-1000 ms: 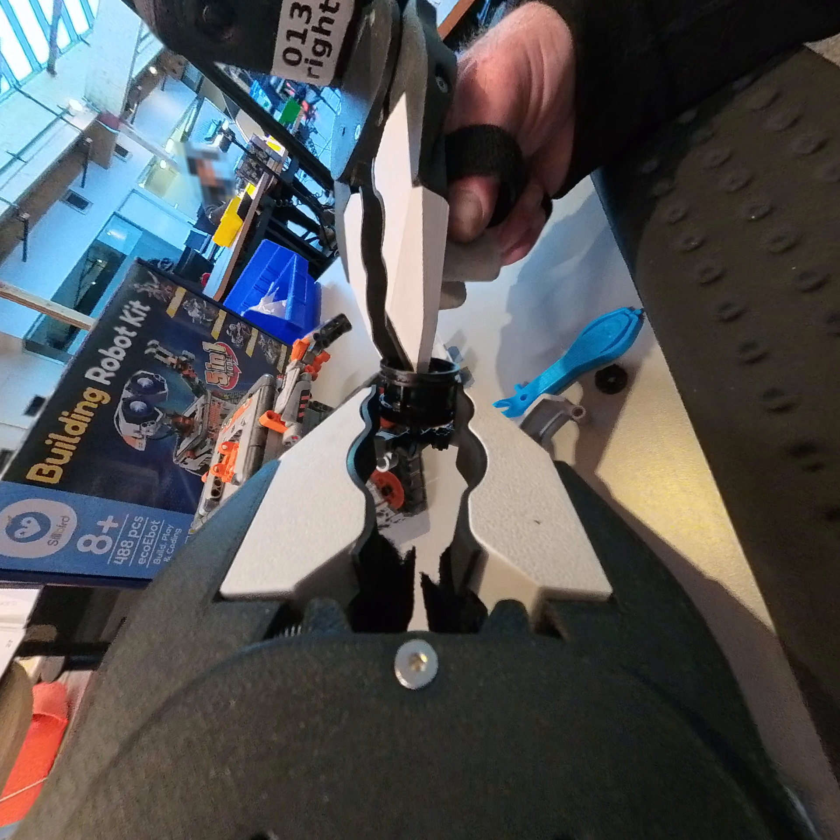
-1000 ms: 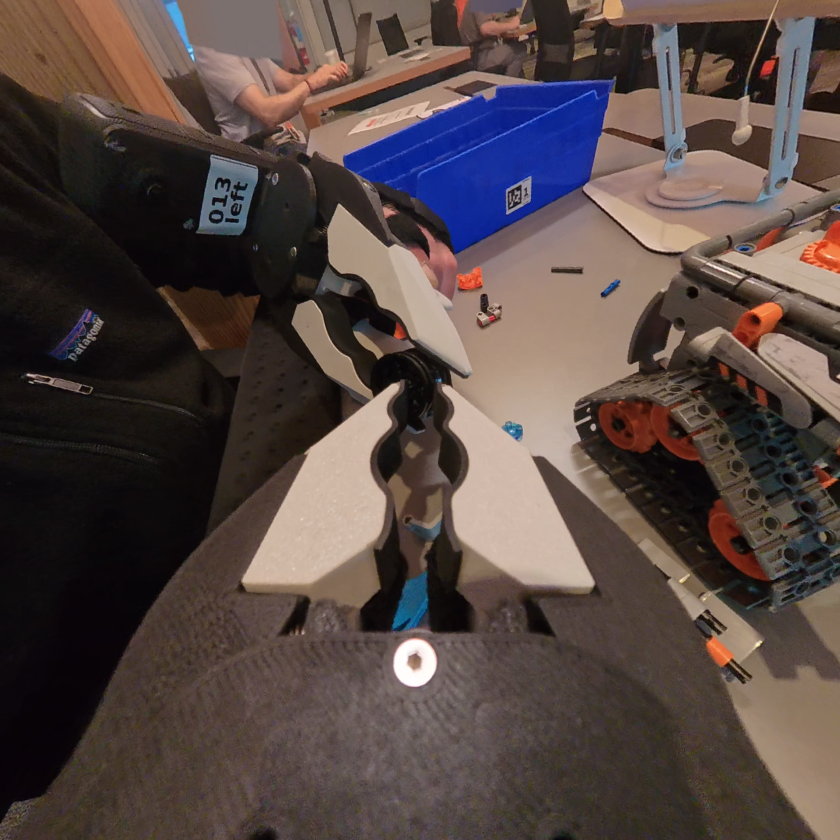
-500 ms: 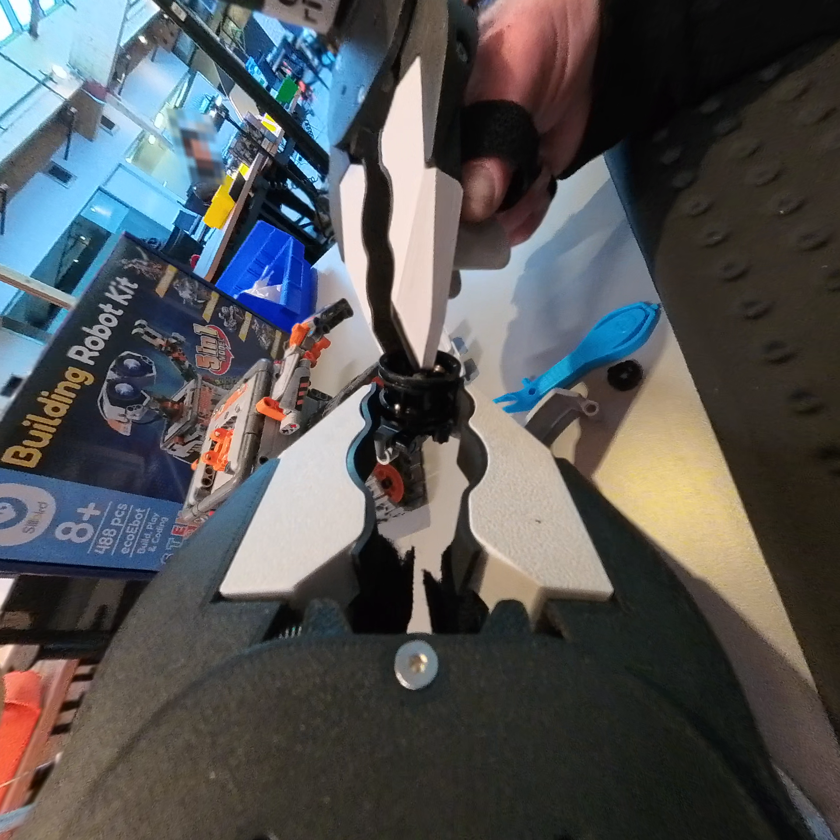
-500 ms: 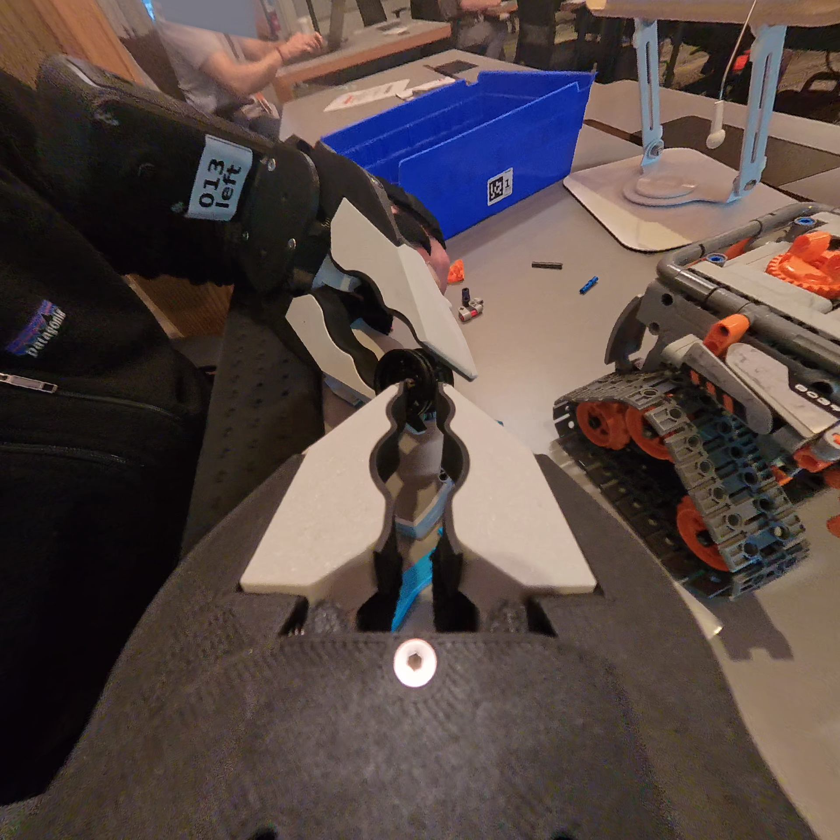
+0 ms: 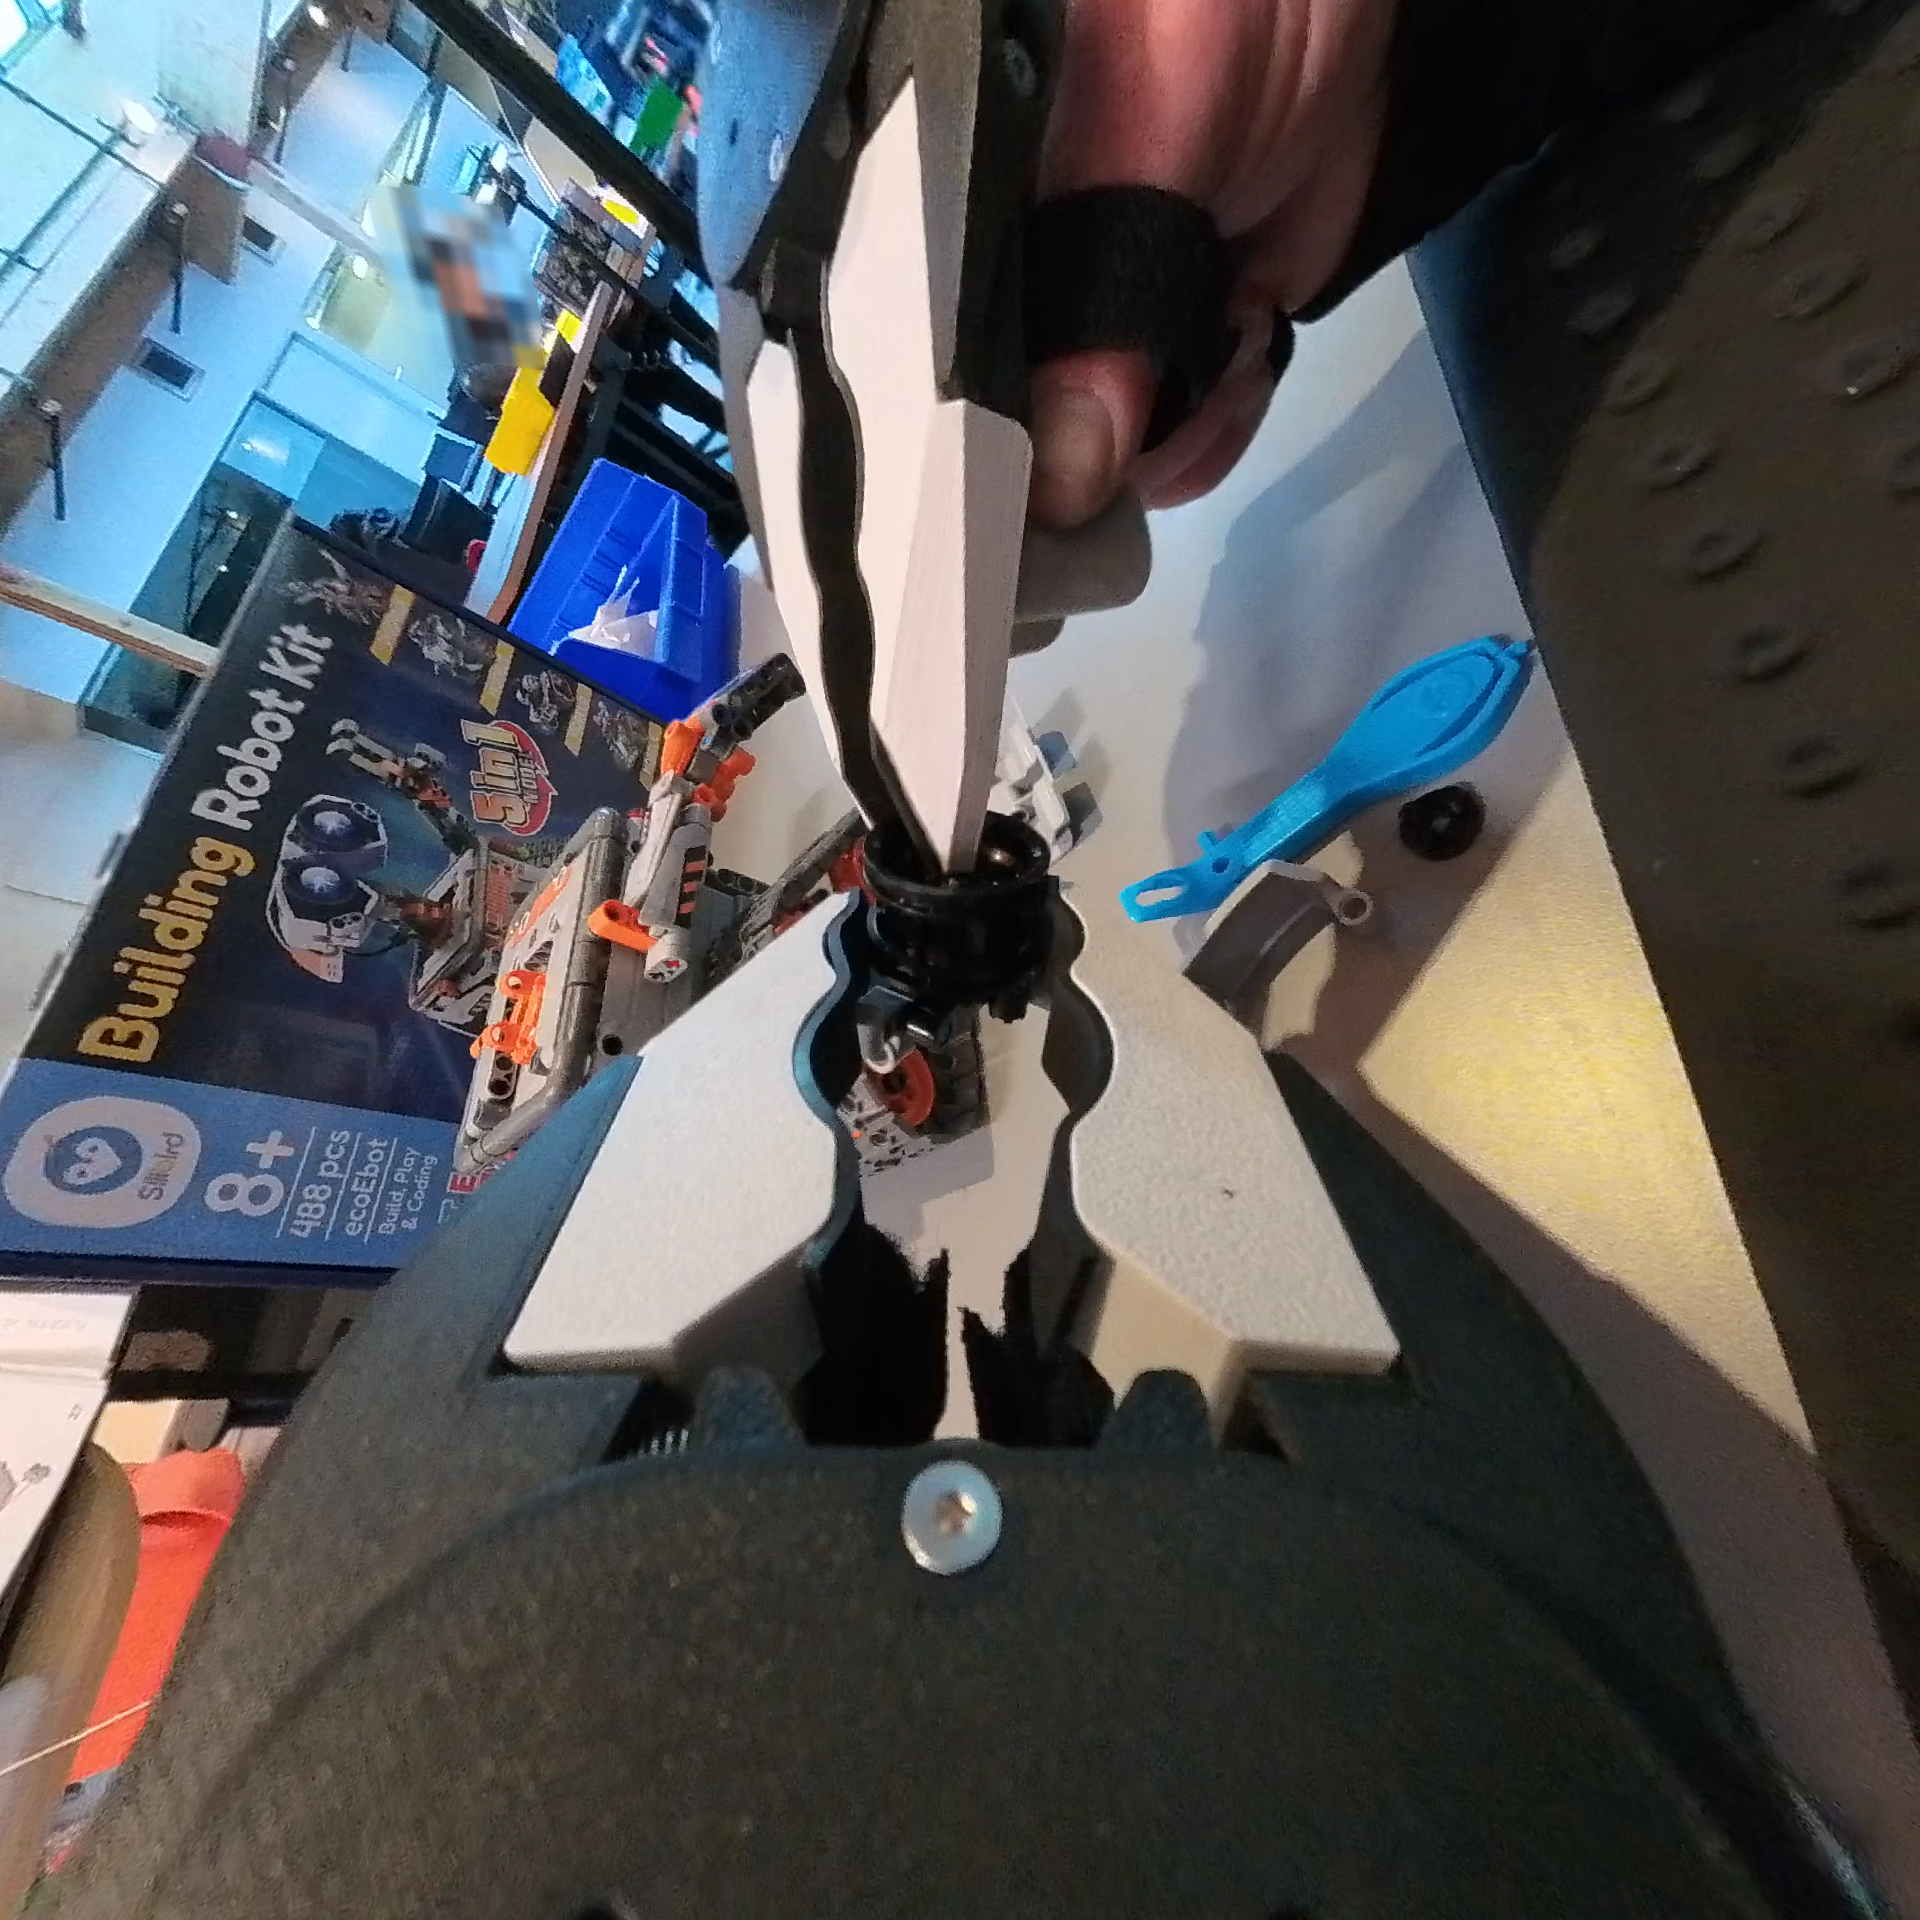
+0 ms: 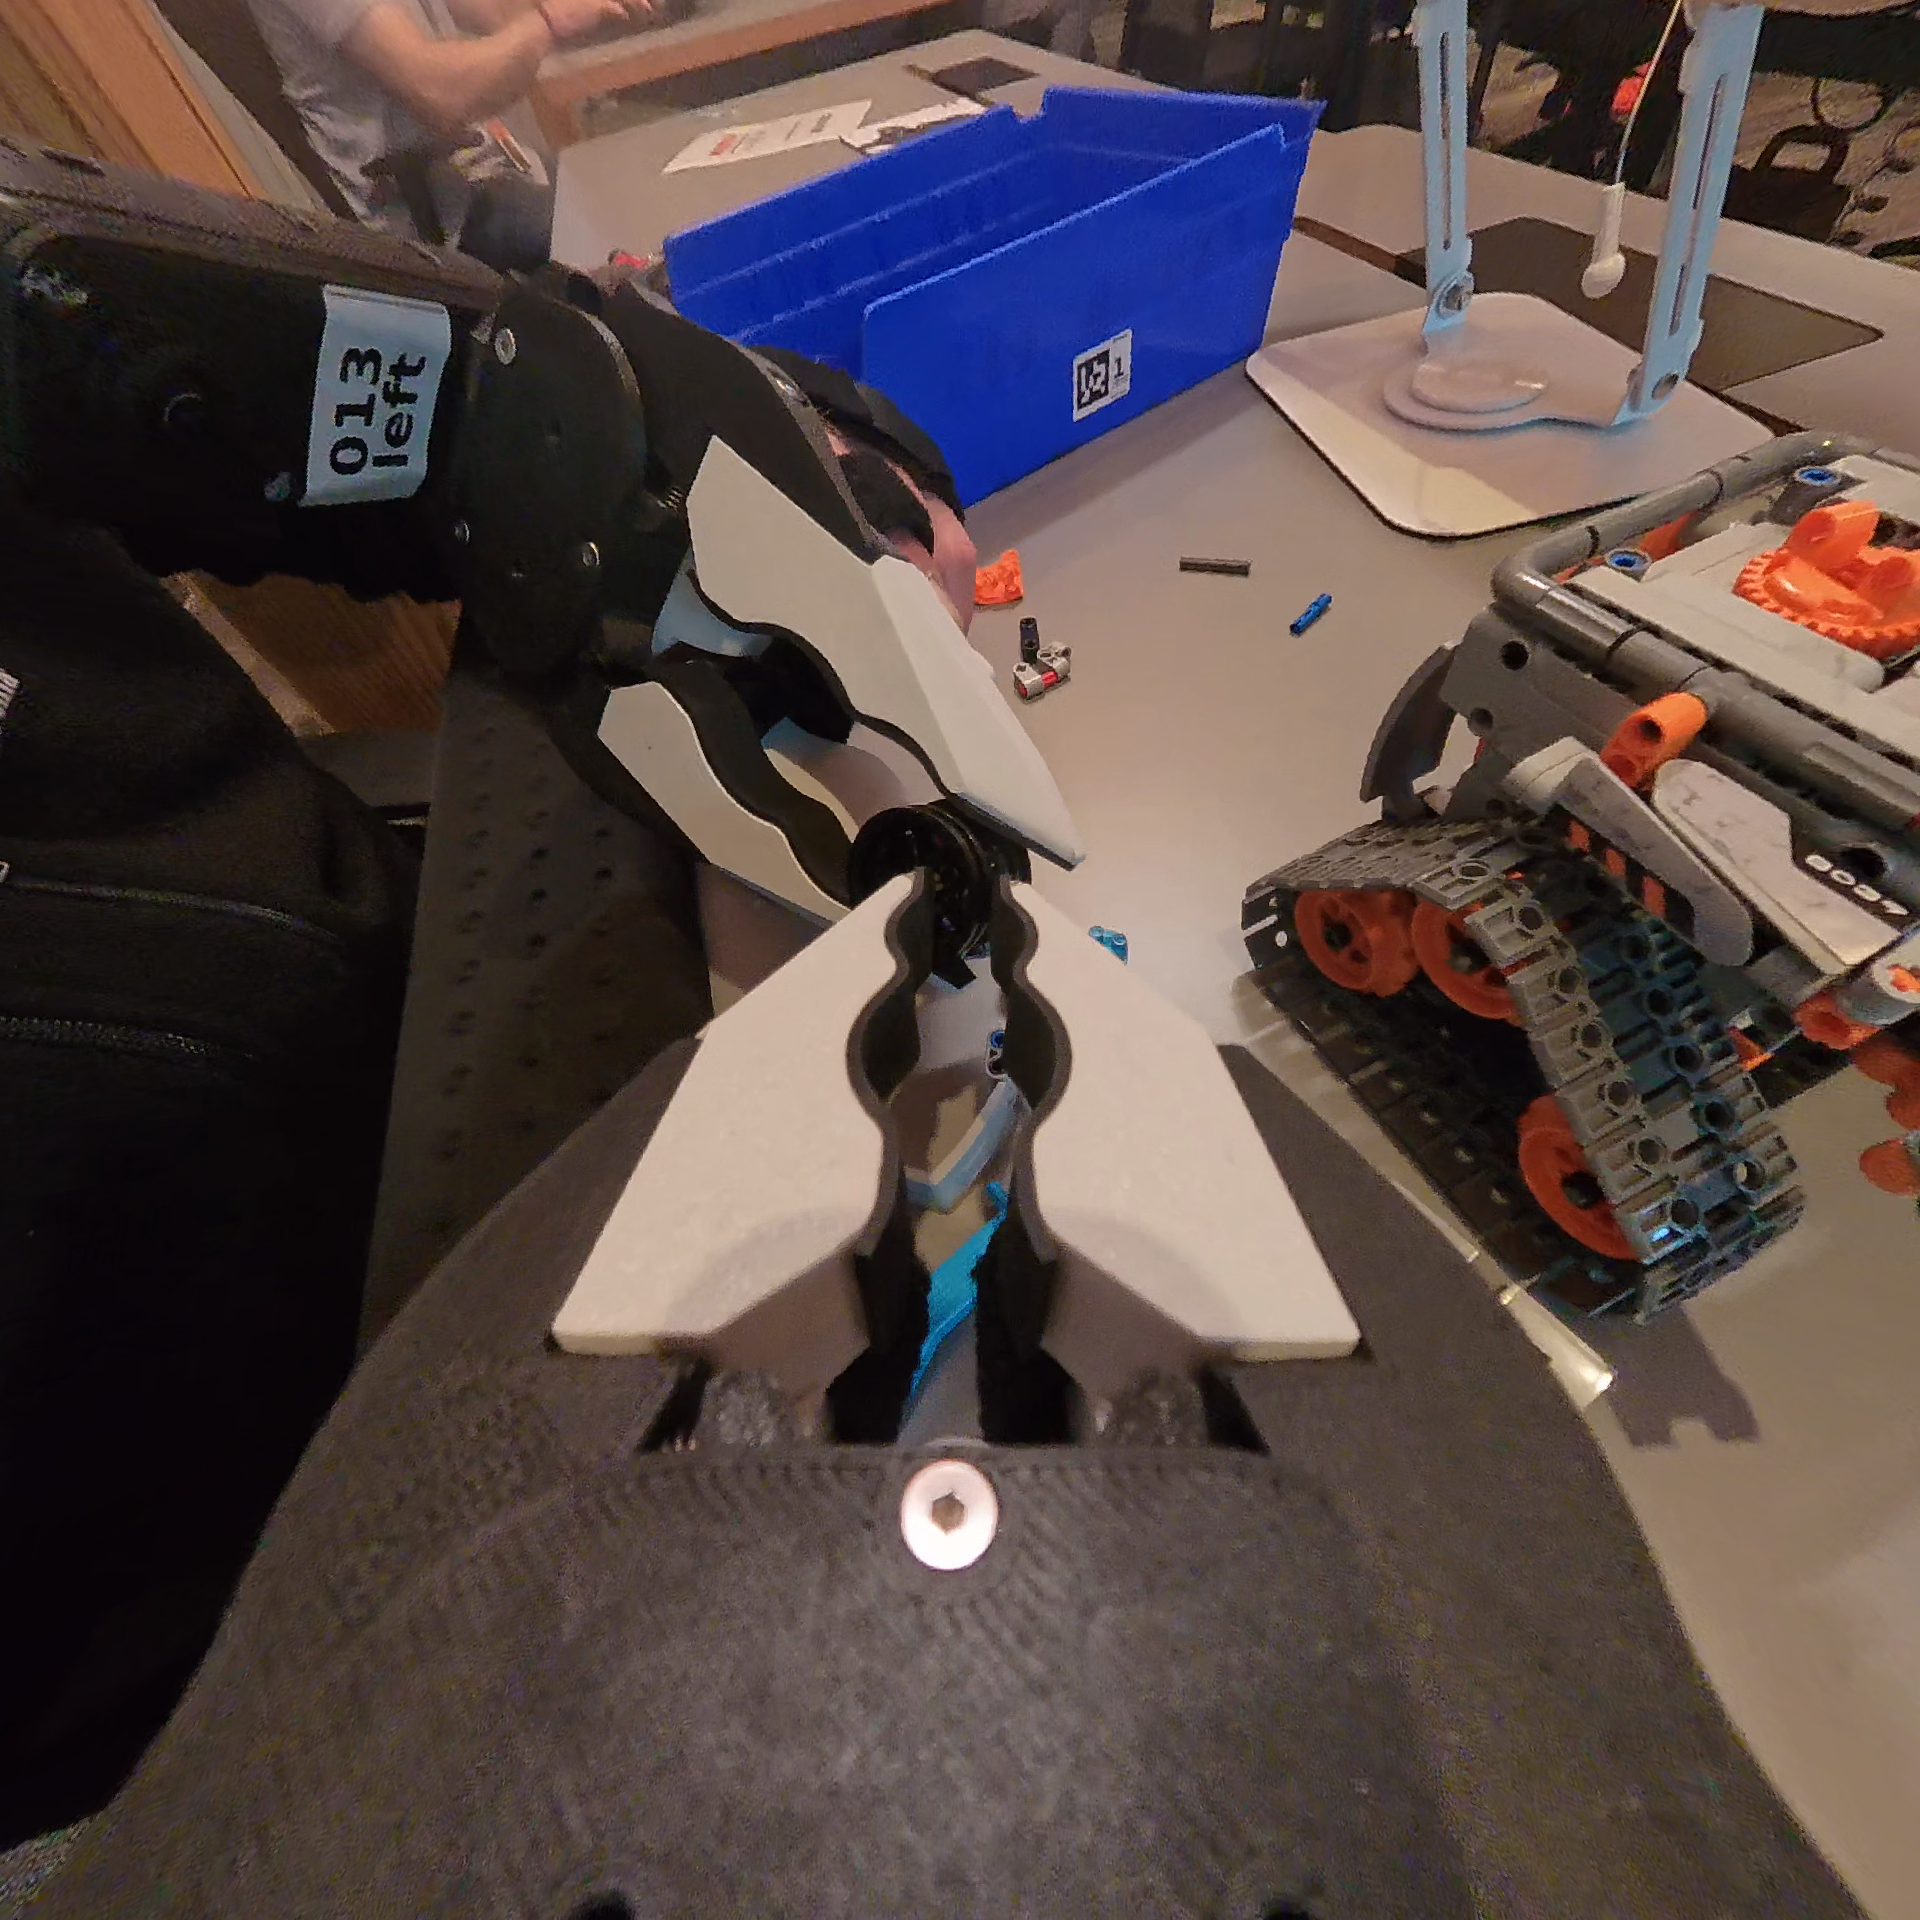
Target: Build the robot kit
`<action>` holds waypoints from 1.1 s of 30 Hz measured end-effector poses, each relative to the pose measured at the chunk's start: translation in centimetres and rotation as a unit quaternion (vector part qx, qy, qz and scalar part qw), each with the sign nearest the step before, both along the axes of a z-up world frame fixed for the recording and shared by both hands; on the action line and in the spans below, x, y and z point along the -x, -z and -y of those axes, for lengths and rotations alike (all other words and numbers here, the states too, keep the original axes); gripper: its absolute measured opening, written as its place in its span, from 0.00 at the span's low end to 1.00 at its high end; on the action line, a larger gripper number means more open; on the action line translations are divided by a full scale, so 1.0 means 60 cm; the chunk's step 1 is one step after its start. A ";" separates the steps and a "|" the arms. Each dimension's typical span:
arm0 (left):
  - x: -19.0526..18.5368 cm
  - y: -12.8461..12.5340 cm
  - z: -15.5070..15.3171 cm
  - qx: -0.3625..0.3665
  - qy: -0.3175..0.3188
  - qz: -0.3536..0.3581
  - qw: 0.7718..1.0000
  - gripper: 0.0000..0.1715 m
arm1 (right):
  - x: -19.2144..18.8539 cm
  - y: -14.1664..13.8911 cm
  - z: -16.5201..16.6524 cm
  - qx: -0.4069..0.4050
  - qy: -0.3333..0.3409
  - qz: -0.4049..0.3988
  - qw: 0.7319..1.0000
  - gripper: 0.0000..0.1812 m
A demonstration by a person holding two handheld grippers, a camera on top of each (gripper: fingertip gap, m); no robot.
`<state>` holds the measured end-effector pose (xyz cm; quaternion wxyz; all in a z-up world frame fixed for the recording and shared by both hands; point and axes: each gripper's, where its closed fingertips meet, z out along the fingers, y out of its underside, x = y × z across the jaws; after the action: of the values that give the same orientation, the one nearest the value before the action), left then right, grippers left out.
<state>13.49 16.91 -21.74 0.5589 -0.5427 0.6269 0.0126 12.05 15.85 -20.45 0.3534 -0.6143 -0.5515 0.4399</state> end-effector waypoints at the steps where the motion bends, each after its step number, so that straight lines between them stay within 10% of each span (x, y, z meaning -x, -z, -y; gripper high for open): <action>1: -0.001 0.001 0.000 0.003 -0.003 -0.002 1.000 0.15 | 0.000 0.001 0.000 -0.007 0.001 0.004 1.000 0.04; 33: -0.001 0.023 -0.011 0.002 -0.010 -0.043 0.999 0.17 | -0.004 0.018 -0.009 -0.024 0.014 0.042 0.999 0.04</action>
<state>13.55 17.58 -23.13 0.5303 -0.5492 0.6446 0.0399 12.28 16.39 -21.53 0.3510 -0.6315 -0.5675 0.3949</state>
